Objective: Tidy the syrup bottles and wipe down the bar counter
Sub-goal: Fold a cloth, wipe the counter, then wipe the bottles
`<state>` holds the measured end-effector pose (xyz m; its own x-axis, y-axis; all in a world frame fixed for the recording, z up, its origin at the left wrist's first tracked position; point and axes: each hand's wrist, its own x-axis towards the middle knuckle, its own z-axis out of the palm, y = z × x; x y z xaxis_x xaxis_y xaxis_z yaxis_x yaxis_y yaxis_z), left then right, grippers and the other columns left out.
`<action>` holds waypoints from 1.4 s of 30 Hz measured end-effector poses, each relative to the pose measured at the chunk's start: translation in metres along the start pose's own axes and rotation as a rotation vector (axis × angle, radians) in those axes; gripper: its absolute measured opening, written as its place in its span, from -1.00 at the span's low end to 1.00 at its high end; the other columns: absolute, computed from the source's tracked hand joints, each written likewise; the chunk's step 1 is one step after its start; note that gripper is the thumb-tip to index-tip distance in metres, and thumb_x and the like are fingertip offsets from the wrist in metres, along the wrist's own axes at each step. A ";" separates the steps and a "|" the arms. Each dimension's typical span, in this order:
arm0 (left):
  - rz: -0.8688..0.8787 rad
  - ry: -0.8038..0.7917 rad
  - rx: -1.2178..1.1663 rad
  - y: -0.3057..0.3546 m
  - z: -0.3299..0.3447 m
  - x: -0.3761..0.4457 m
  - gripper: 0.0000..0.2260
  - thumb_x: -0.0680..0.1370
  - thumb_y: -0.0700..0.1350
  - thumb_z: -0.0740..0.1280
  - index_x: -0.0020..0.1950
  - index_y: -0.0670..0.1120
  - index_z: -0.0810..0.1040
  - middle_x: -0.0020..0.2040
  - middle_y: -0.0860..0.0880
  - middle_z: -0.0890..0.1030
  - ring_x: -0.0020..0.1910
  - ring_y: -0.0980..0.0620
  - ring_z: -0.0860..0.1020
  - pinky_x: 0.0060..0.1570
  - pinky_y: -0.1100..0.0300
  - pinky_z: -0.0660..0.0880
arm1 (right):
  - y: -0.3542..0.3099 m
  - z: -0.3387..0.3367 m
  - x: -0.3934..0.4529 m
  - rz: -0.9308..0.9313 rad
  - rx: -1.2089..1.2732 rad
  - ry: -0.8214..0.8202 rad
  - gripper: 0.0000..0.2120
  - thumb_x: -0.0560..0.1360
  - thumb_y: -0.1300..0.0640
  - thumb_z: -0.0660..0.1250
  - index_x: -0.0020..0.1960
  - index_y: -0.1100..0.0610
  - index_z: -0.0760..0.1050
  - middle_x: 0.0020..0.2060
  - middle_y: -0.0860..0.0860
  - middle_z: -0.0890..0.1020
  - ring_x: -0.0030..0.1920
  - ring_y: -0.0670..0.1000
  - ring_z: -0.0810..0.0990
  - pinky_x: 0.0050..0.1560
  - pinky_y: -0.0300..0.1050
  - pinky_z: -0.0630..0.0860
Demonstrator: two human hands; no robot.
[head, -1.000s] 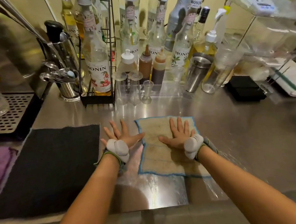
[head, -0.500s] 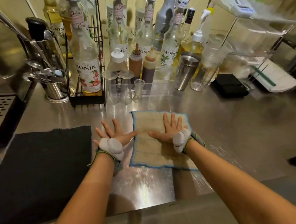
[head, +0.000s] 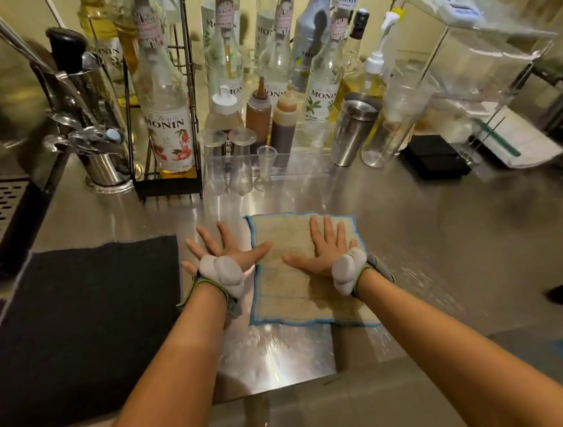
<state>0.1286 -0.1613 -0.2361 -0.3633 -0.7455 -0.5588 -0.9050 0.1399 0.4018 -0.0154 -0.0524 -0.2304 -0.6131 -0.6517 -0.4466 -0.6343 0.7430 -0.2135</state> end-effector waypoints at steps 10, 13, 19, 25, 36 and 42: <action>-0.121 0.074 -0.048 0.025 -0.001 -0.015 0.03 0.29 0.53 0.13 0.56 0.09 -0.27 0.55 -0.09 -0.34 0.52 -0.24 -0.35 0.41 -0.29 -0.28 | -0.029 0.009 0.018 -0.163 -0.083 0.047 -0.12 0.43 -0.35 0.18 0.54 -0.12 -0.24 0.54 -0.05 -0.28 0.54 0.08 -0.32 0.52 0.19 -0.27; -0.125 0.084 -0.035 0.028 -0.002 -0.019 0.06 0.28 0.52 0.18 0.55 0.09 -0.29 0.55 -0.09 -0.35 0.52 -0.24 -0.34 0.41 -0.30 -0.26 | -0.008 0.006 0.020 -0.193 -0.074 0.010 -0.07 0.40 -0.36 0.22 0.53 -0.14 -0.26 0.54 -0.08 -0.28 0.54 0.07 -0.33 0.52 0.16 -0.27; -0.202 0.101 -0.043 0.044 -0.005 -0.022 0.08 0.29 0.50 0.20 0.56 0.06 -0.30 0.54 -0.12 -0.37 0.51 -0.27 -0.34 0.42 -0.32 -0.19 | -0.009 -0.028 0.033 0.000 0.014 -0.014 -0.04 0.40 -0.39 0.19 0.55 -0.05 -0.27 0.54 0.01 -0.28 0.53 0.17 -0.34 0.50 0.24 -0.25; -0.294 0.130 -0.116 0.063 -0.011 -0.019 -0.04 0.36 0.48 0.12 0.57 0.06 -0.23 0.56 -0.11 -0.31 0.52 -0.28 -0.29 0.45 -0.29 -0.15 | -0.026 -0.027 0.033 -0.186 -0.039 0.001 -0.13 0.45 -0.34 0.17 0.54 -0.11 -0.26 0.54 0.00 -0.29 0.54 0.11 -0.33 0.52 0.18 -0.28; -0.333 0.300 -0.229 0.065 0.012 0.025 0.05 0.30 0.51 0.16 0.57 0.02 -0.21 0.55 -0.20 -0.30 0.51 -0.34 -0.28 0.41 -0.35 -0.24 | -0.016 -0.044 0.071 -0.317 -0.114 -0.059 -0.05 0.37 -0.38 0.24 0.54 -0.14 -0.23 0.53 0.00 -0.31 0.53 0.10 -0.37 0.51 0.20 -0.31; -0.427 0.254 -0.196 0.065 0.011 0.021 0.10 0.19 0.58 0.12 0.56 0.10 -0.24 0.55 -0.15 -0.33 0.49 -0.32 -0.35 0.41 -0.30 -0.25 | 0.024 -0.065 0.101 -0.205 -0.085 -0.070 0.01 0.32 -0.45 0.22 0.53 -0.12 -0.26 0.54 -0.03 -0.29 0.54 0.11 -0.34 0.51 0.20 -0.30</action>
<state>0.0596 -0.1610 -0.2298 0.1151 -0.8471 -0.5188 -0.8934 -0.3166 0.3186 -0.1236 -0.1101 -0.2242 -0.4349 -0.7731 -0.4617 -0.7814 0.5788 -0.2331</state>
